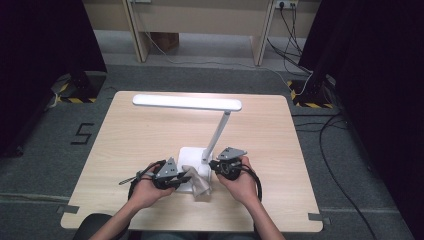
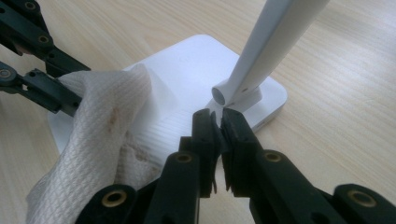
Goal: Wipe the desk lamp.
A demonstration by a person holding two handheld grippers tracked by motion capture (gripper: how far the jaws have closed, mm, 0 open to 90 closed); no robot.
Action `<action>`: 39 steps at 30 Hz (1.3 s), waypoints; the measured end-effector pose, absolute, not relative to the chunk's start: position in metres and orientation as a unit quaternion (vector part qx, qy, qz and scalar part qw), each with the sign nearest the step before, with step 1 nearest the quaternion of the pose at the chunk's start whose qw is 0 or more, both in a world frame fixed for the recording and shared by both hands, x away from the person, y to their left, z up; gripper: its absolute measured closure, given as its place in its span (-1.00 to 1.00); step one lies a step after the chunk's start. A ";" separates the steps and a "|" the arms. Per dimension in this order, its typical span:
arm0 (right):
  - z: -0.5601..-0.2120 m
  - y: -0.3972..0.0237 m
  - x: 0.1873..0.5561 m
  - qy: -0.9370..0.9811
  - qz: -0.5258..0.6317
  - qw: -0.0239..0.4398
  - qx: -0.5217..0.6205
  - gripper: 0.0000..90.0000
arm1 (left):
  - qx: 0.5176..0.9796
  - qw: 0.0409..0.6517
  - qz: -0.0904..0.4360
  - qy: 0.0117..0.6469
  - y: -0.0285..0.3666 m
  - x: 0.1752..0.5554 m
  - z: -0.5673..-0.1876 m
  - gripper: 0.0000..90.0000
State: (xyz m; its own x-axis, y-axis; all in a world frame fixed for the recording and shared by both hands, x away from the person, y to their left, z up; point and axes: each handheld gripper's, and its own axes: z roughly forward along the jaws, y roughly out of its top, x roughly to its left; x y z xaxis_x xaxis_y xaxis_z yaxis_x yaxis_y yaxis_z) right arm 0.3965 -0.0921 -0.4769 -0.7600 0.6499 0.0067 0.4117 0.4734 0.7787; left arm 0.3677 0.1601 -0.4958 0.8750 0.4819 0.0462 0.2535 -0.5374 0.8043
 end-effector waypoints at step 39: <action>-0.499 -0.082 0.411 0.847 0.410 0.098 0.323 0.48 | 0.869 0.413 0.133 0.239 0.144 0.370 -0.501 0.80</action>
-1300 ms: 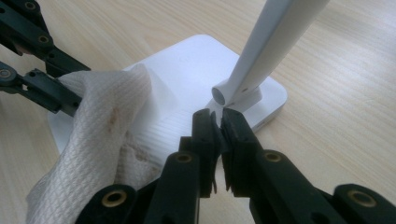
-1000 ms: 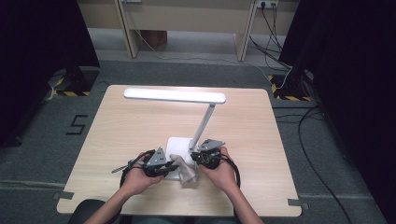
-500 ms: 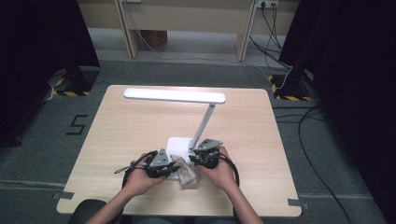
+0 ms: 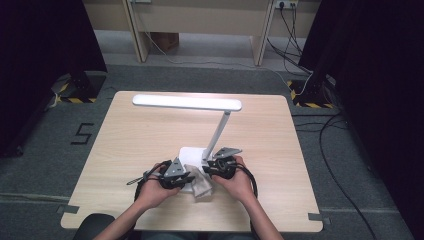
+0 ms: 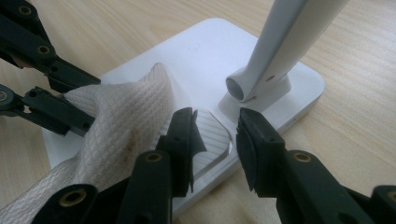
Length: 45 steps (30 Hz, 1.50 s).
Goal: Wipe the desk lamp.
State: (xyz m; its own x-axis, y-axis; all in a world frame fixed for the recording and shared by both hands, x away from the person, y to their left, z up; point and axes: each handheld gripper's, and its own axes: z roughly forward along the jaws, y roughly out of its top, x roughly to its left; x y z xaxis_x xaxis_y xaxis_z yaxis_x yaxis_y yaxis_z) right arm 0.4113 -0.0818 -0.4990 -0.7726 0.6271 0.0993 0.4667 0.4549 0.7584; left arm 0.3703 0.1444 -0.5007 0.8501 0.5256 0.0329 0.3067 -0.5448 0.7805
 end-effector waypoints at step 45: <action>-0.498 -0.082 0.412 0.850 0.406 0.094 0.323 0.49 | 0.884 0.382 0.133 0.235 0.184 0.344 -0.498 0.81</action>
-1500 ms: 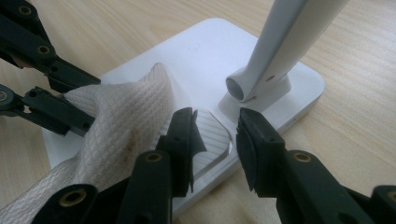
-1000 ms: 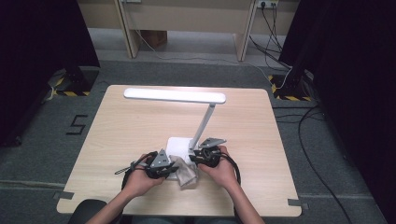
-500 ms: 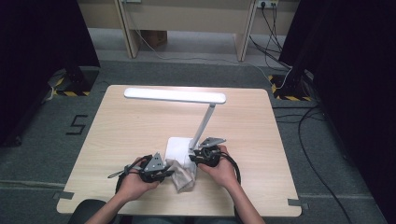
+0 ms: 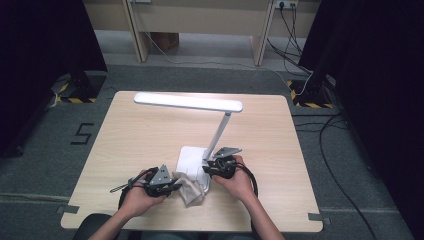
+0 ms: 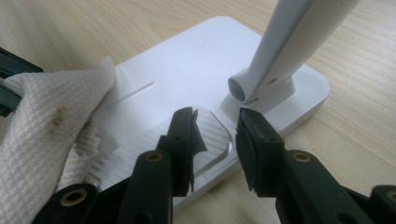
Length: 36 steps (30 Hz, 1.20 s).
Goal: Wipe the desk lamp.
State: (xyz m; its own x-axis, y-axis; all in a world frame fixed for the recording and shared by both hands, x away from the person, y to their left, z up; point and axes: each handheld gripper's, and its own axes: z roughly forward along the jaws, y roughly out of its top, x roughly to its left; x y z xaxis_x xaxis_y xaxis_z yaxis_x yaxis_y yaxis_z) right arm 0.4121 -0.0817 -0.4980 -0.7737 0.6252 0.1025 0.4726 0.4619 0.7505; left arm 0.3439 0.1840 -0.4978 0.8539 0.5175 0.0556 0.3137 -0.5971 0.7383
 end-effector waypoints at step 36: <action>-0.499 -0.083 0.411 0.847 0.411 0.099 0.322 0.49 | 0.862 0.389 0.194 0.260 0.147 0.394 -0.501 0.80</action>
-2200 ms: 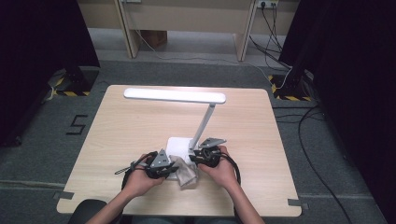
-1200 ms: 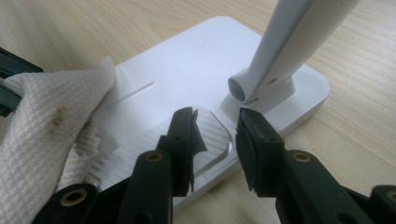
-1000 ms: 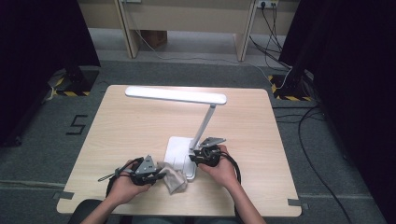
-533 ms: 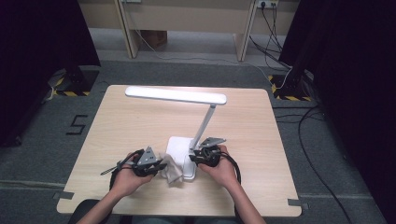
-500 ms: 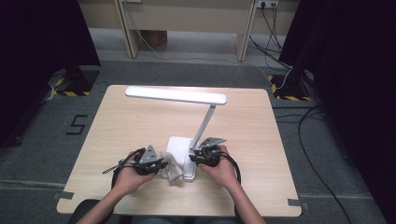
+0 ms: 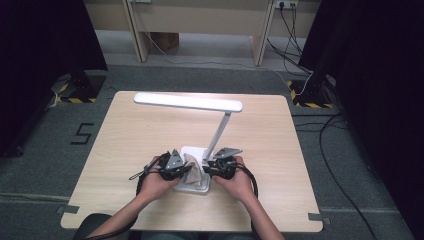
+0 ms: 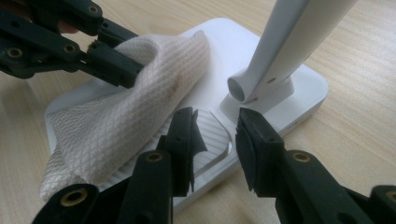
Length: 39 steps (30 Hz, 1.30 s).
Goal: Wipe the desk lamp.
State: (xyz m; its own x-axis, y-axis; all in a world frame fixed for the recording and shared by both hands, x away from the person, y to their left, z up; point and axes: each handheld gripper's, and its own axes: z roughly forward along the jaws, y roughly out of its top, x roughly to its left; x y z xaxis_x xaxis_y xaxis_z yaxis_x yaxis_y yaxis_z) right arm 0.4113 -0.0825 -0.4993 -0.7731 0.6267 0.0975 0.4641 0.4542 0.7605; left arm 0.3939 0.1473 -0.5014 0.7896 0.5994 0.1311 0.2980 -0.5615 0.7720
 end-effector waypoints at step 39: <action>-0.500 -0.083 0.411 0.845 0.415 0.099 0.322 0.50 | 0.838 0.394 0.241 0.290 0.154 0.418 -0.496 0.80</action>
State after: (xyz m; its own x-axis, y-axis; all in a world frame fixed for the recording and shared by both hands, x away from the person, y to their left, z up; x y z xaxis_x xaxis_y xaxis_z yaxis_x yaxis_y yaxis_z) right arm 0.4112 -0.0831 -0.5000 -0.7734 0.6261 0.0994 0.4619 0.4492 0.7648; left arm 0.4177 0.1538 -0.4959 0.7157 0.6762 0.1749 0.2966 -0.5210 0.8004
